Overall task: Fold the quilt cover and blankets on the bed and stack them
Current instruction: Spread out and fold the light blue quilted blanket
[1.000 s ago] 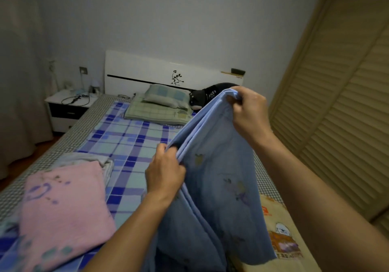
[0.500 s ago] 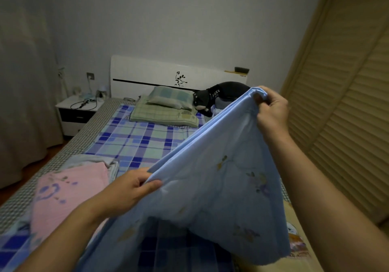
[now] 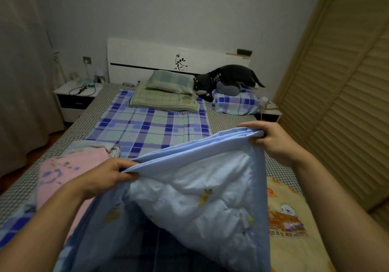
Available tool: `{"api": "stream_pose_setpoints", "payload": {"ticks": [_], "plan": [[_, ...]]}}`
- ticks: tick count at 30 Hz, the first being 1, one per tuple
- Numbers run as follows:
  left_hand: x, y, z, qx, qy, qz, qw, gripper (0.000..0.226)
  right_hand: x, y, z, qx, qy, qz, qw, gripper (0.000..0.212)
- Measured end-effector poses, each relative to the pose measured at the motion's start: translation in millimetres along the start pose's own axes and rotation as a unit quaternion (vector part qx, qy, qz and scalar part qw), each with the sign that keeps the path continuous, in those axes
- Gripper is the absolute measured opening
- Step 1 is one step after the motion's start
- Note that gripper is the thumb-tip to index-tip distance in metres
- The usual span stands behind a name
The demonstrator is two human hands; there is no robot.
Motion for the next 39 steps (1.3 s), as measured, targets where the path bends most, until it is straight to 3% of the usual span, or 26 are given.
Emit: {"api": "stream_pose_setpoints", "payload": {"ticks": [5,7,10,12,15,17,19,21,22,23,25,26,28,29,31,33,36,39], "plan": [[33.1,-27.0,-16.6,0.075,-0.1,0.004,0.992,0.086,-21.6,-42.2,-10.7,0.07,-0.248,0.056,0.965,0.031],[45.1,-25.8,-20.8,0.095,-0.154,0.102,0.978,0.072,-25.9,-47.9,-14.4,0.084,-0.298,0.066,0.948,0.03],[44.5,-9.0,-4.7,0.064,-0.209,0.219,0.951,0.01,-23.0,-41.1,-11.5,0.093,-0.3,0.102,0.944,0.037],[42.6,5.9,10.9,0.011,-0.211,0.177,0.961,0.023,-18.5,-36.4,-10.6,0.1,-0.3,0.094,0.944,0.04],[55.9,4.3,23.2,0.012,-0.161,0.134,0.978,0.031,-18.4,-10.4,-19.0,0.067,-0.313,-0.056,0.946,0.03],[73.6,-16.2,22.6,0.068,-0.102,0.127,0.984,0.033,4.5,21.0,-20.3,0.015,-0.208,-0.138,0.968,0.025],[95.7,-47.2,21.2,0.148,-0.058,0.172,0.972,0.037,60.1,40.8,-22.9,-0.02,0.018,-0.237,0.971,0.06],[119.0,-78.7,17.9,0.239,-0.057,0.237,0.94,0.034,119.5,34.2,-35.4,-0.02,0.208,-0.339,0.917,0.094],[127.3,-88.6,14.7,0.276,-0.079,0.254,0.924,0.029,136.0,23.9,-39.6,-0.015,0.247,-0.372,0.895,0.096],[130.7,-93.9,11.7,0.296,-0.116,0.261,0.912,0.022,142.9,15.9,-40.4,-0.019,0.252,-0.381,0.889,0.085],[125.9,-85.1,6.8,0.259,-0.21,0.234,0.913,0.016,133.6,14.3,-36.1,-0.057,0.203,-0.379,0.901,0.041],[121.9,-66.6,6.5,0.193,-0.245,0.203,0.928,0.027,122.0,16.6,-33.7,-0.07,0.161,-0.39,0.904,0.026],[128.2,-14.2,5.1,0.036,-0.255,0.158,0.953,0.044,96.7,23.5,-30.0,-0.085,0.065,-0.409,0.906,0.021],[136.2,9.7,3.0,-0.017,-0.241,0.16,0.957,0.041,85.4,29.4,-28.9,-0.087,0.022,-0.404,0.91,0.021],[148.8,52.1,-2.6,-0.074,-0.218,0.156,0.961,0.025,68.7,40.0,-26.1,-0.084,-0.042,-0.391,0.916,0.023],[146.2,79.0,-6.0,-0.123,-0.221,0.083,0.964,0.026,56.3,46.4,-21.5,-0.082,-0.084,-0.405,0.907,0.022],[127.3,91.2,-3.7,-0.144,-0.236,0.033,0.96,0.022,26.9,41.1,-15.5,-0.052,-0.163,-0.415,0.893,0.012],[116.7,84.0,-5.3,-0.059,-0.176,0.086,0.979,0.032,8.0,20.2,-14.3,-0.041,-0.192,-0.421,0.886,0.011]]}}
Point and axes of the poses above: each hand's wrist, its own z-axis towards the middle knuckle, its own x-axis out of the palm, y = z × x, the point moved 8 cm from there along z, towards the middle knuckle, and after that the axes turned 2 degrees about y, right-handed, at the moved point
